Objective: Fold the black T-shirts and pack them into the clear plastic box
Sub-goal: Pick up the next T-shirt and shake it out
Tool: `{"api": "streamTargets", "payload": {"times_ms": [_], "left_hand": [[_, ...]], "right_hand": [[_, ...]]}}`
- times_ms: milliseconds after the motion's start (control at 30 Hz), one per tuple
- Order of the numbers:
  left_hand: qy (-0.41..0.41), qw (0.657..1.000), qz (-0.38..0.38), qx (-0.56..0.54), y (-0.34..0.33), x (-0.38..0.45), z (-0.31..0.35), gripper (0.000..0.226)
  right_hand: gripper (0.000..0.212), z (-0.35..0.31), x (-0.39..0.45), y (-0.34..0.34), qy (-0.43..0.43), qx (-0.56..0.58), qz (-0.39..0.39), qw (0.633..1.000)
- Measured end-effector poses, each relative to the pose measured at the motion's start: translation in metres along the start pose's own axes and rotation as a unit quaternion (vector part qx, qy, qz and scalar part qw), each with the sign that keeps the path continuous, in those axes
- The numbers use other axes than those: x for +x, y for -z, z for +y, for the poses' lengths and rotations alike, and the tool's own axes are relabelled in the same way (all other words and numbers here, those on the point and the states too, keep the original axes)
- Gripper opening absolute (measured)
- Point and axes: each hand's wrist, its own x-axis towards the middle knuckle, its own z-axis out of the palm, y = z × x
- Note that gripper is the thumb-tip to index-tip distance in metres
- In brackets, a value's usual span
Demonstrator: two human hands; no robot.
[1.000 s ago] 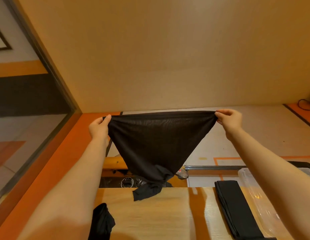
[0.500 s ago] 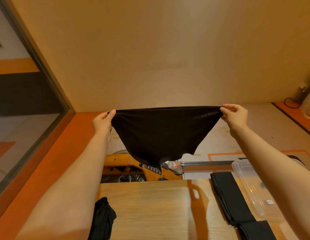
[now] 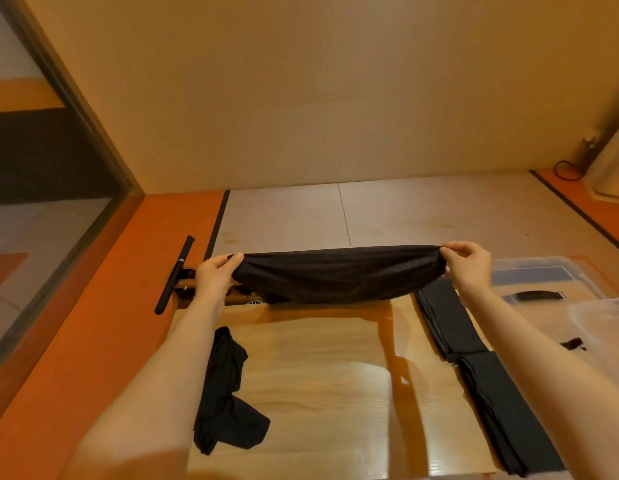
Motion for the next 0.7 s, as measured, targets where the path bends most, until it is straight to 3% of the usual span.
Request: {"api": "streamTargets", "payload": {"times_ms": [167, 500, 700], "left_hand": [[0.052, 0.996, -0.061, 0.045, 0.032, -0.029, -0.050, 0.007], [0.164, 0.969, -0.160, 0.090, 0.056, -0.079, -0.097, 0.021], [0.219, 0.930, -0.243, 0.167, 0.070, -0.094, -0.098, 0.023]], "right_hand": [[0.016, 0.044, -0.044, 0.026, -0.019, -0.053, -0.041, 0.998], [0.007, 0.092, -0.100, 0.067, -0.101, -0.064, -0.130, 0.984], [0.010, 0.106, -0.107, 0.095, -0.175, -0.121, -0.246, 0.946]]}}
